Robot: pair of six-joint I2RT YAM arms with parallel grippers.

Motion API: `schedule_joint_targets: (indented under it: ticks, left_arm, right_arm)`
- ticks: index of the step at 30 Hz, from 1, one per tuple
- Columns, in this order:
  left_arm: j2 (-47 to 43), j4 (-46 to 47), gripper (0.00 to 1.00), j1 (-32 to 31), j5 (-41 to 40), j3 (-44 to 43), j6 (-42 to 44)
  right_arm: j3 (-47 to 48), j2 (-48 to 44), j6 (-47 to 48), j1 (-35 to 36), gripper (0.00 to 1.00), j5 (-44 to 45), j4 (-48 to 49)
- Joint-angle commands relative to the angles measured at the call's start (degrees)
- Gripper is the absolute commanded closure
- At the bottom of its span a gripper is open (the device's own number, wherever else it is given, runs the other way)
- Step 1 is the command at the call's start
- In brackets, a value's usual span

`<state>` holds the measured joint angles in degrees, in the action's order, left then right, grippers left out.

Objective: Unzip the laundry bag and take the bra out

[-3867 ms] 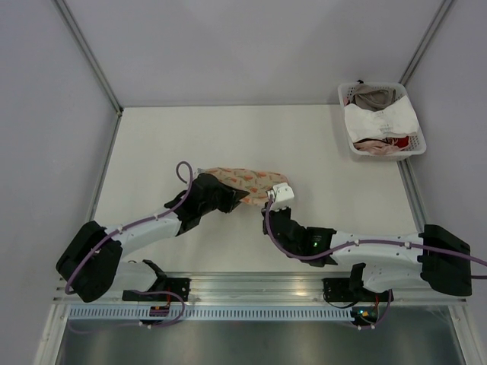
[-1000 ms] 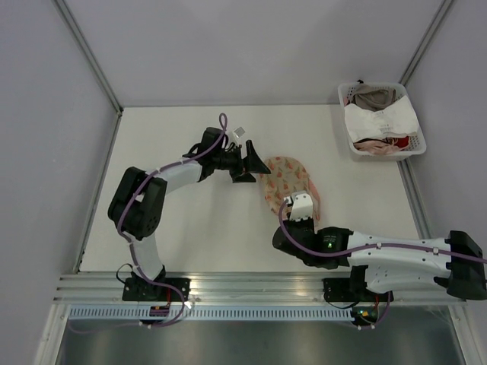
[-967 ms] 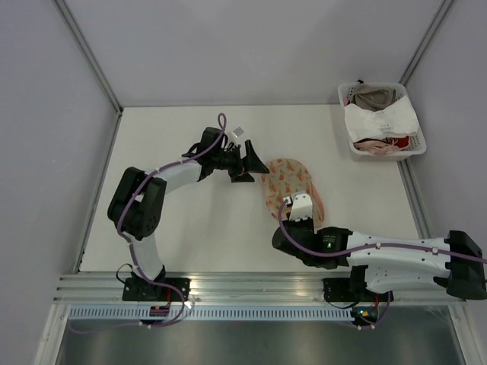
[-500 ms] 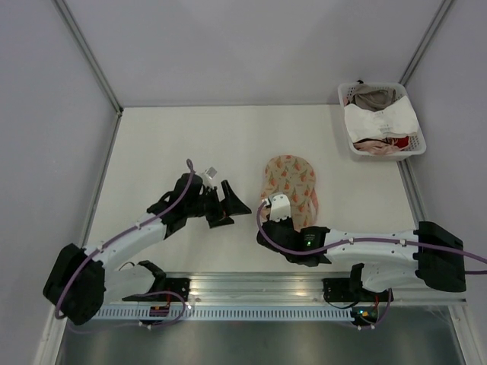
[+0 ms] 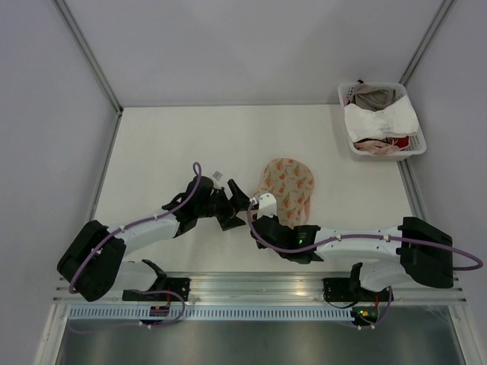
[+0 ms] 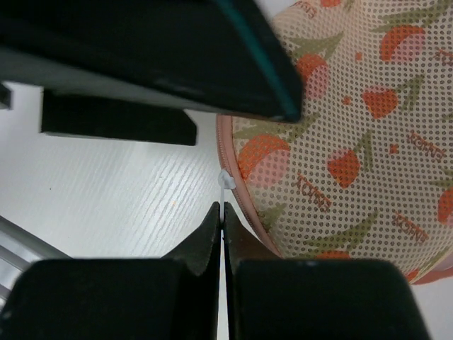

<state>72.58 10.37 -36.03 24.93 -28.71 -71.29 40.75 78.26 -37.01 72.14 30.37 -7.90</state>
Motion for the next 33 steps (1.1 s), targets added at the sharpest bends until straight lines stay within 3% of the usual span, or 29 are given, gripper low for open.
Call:
schedule_joint_targets:
  ticks: [1, 7, 8, 9, 11, 12, 14, 15, 17, 21, 26, 29, 33]
  left_arm:
    - [4.75, 4.22, 0.00, -1.93, -1.19, -5.91, -2.02]
    - [10.82, 6.50, 0.01, -2.20, -1.99, -7.76, -1.58]
    - [11.53, 6.94, 0.05, -2.20, -1.73, -7.85, -1.14]
    - [12.84, 8.25, 0.17, -2.20, -1.38, -7.85, -0.87]
    - [13.55, 8.96, 0.30, -2.11, -1.37, -7.50, -0.61]
    - [13.99, 9.40, 0.47, -2.11, -1.29, -7.07, -0.52]
    - [14.08, 9.67, 0.65, -1.94, -1.46, -6.89, -0.26]
    - [14.08, 9.06, 0.84, -1.85, -1.46, -6.80, -0.17]
    - [14.26, 8.35, 0.98, -1.32, -1.46, -6.89, 0.44]
    - [14.35, 7.21, 0.98, 1.48, 0.29, -6.98, 2.37]
    - [16.09, 4.93, 0.98, 10.79, 8.72, -10.38, 10.10]
    - [19.69, -2.52, 0.98, 14.75, 17.67, -16.26, 18.35]
    - [21.73, -13.33, 0.98, 15.64, 23.57, -21.91, 29.08]
  right_arm:
    - [0.29, -0.56, 1.33, 0.02, 1.00, -1.28, 4.12]
    - [-0.06, -1.53, 1.95, -0.07, 1.00, -2.42, 4.91]
    - [-0.15, -1.62, 1.95, 0.02, 0.99, -2.33, 4.65]
    - [-0.15, -1.88, 1.95, 0.02, 1.00, -2.25, 4.56]
    - [-0.58, -2.32, 1.86, 0.02, 1.00, -2.07, 4.13]
    - [-0.76, -2.93, 1.68, 0.02, 1.00, -1.72, 4.04]
    - [-1.46, -3.55, 1.60, -0.07, 1.00, -1.63, 4.03]
    - [-1.64, -4.07, 1.59, -0.07, 1.00, -1.37, 3.77]
    - [-1.73, -4.34, 1.51, 0.02, 0.99, -1.63, 3.25]
    - [-0.24, -2.77, 1.42, -0.07, 0.99, -4.44, 0.00]
    - [2.13, 1.09, 0.11, -0.07, 1.00, -7.87, -7.89]
    - [2.58, 2.16, -2.53, -0.07, 1.00, -4.99, -12.39]
    - [3.98, 1.20, -7.19, -2.43, 1.00, 1.60, -19.51]
